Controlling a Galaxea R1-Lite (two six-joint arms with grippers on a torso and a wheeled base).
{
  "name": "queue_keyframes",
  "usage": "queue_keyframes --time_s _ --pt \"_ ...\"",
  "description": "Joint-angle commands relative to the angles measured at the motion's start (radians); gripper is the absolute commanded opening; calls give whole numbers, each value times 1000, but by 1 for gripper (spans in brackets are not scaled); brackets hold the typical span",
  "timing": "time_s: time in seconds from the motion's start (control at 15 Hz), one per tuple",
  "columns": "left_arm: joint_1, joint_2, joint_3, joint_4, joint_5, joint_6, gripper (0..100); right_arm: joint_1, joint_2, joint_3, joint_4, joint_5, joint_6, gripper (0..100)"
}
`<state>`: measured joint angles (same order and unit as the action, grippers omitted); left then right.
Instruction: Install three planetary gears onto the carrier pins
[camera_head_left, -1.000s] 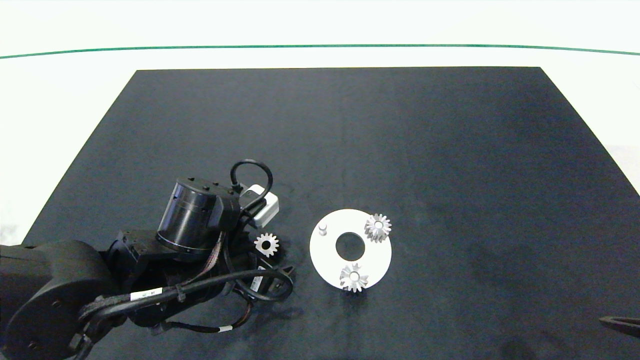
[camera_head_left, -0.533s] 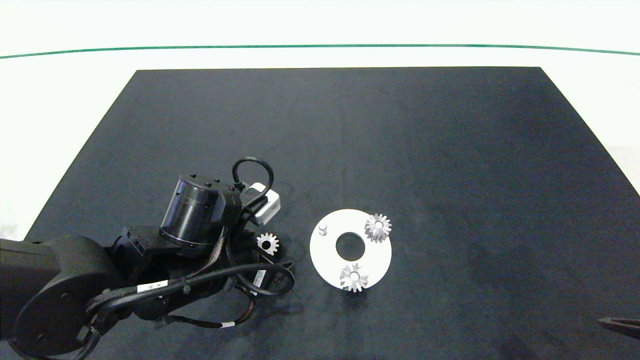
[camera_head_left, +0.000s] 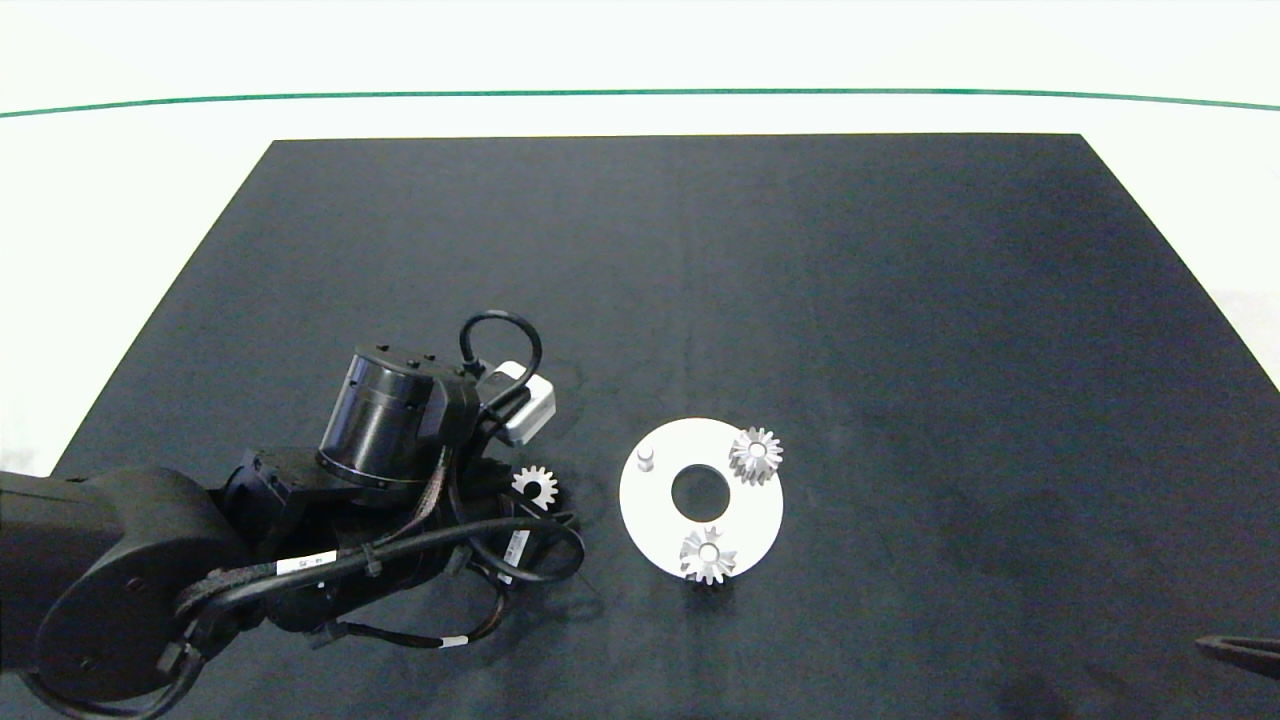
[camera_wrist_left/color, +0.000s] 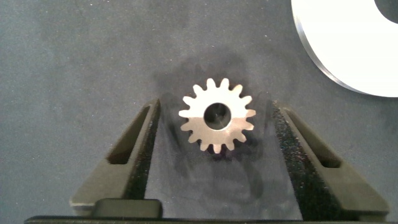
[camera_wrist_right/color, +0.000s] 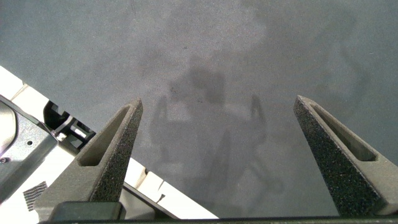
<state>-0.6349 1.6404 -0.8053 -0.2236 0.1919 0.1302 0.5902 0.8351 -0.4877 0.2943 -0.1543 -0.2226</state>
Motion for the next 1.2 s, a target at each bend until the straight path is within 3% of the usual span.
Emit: queue_keyframes --time_s 0.07,1.2 --pt "1 -2 2 -2 1 0 64 0 4 0 2 -2 -1 100" --pt "6 -4 3 0 1 2 31 0 24 12 -12 2 -1 100"
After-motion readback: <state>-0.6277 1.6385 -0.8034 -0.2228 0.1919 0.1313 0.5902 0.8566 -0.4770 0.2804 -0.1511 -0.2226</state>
